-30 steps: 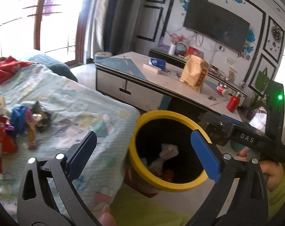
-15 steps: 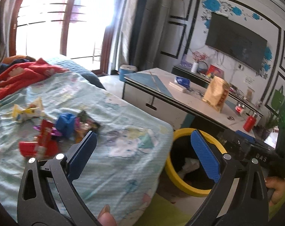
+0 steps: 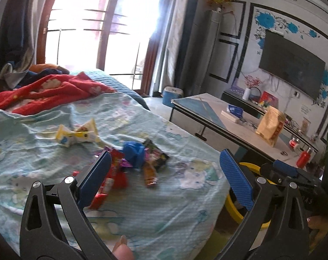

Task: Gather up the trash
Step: 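Move both tools back to the wrappers and red can on the bed, then close the left tool on the red candy strip while the right tool grasps the pink-orange wrapper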

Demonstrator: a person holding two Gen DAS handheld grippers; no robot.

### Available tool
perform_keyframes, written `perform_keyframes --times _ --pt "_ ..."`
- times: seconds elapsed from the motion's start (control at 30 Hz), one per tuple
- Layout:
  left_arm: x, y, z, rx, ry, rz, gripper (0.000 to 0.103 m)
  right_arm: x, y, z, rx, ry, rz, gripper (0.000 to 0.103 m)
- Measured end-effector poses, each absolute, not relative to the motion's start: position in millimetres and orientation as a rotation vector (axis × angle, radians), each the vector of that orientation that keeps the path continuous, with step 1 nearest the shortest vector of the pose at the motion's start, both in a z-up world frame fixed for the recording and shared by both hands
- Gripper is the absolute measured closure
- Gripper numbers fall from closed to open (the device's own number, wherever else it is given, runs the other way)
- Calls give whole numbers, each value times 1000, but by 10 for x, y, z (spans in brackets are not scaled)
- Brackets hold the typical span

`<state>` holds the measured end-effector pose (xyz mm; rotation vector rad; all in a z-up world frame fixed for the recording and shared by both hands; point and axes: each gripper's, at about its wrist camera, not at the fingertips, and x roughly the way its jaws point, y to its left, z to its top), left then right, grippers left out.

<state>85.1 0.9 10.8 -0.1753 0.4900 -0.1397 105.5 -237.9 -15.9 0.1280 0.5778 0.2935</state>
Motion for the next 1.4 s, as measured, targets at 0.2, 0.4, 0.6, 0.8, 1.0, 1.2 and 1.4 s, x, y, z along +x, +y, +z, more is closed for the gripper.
perform_keyframes --times 0.2,0.4,0.6,0.8,1.0,1.2,1.4 --pt "821 283 117 -189 488 -95 11 1136 -2007 -156 93 595 355 21" --pt "775 583 91 -201 494 -48 11 1266 -1672 -169 66 626 408 21" --pt "734 891 -16 -227 521 0 11 1378 -1385 -208 26 644 455 21" --pt "704 1116 -140 -253 551 22 11 1498 -1123 -273 3 670 495 22" --pt "738 1225 -310 -283 587 -13 16 1662 -946 -390 -25 699 516 27" --pt "823 1193 -453 -303 628 -87 31 1842 -865 -537 -15 752 529 35" --pt "939 1064 -609 -297 690 -161 43 2046 -817 -734 -9 821 534 48"
